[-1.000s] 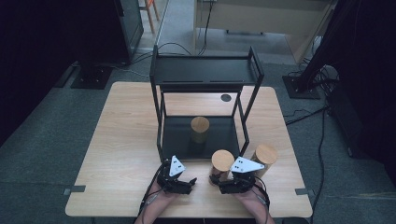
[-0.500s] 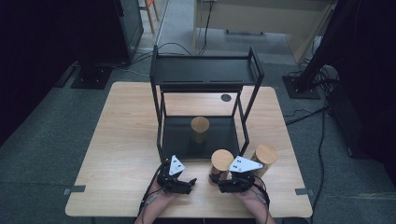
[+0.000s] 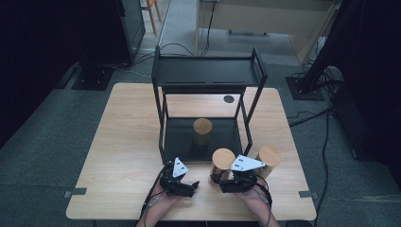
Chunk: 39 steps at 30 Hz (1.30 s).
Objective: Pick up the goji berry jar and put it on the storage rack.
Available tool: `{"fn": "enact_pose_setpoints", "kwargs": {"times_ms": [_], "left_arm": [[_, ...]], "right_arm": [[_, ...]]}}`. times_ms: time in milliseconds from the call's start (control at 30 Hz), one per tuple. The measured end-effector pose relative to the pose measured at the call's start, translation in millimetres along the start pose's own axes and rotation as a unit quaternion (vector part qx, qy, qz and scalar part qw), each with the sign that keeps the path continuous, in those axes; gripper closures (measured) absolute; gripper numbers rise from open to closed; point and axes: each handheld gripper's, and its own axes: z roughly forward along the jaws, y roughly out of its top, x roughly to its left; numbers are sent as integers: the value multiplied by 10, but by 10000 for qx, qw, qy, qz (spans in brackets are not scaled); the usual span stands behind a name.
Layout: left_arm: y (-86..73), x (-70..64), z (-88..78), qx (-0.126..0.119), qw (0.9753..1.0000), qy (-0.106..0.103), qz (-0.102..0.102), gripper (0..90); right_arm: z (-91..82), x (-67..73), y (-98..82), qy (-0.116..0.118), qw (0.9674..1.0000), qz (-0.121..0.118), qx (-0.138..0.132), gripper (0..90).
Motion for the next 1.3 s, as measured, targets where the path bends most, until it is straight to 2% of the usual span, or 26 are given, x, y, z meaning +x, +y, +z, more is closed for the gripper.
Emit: {"fn": "enact_pose_setpoints", "kwargs": {"times_ms": [267,433,767,1000,1300], "left_arm": [[1,-13,4,24,10000,32,42,122],[3,-28,9,46,9999,70,94,122],[5,-48,16,83,9997,145,179,122],[5,-50,17,82,9997,143,181,122],[5,-52,16,86,9997,133,198,121]], "right_arm": [[12,-11,88,-81,9999,52,53,251],[22,-14,120,-7,9999,114,-27,251],[69,-17,204,-114,9998,157,35,251],[84,-36,264,-142,9996,253,54,251],[130,-43,325,-228,9994,245,79,251]]}}
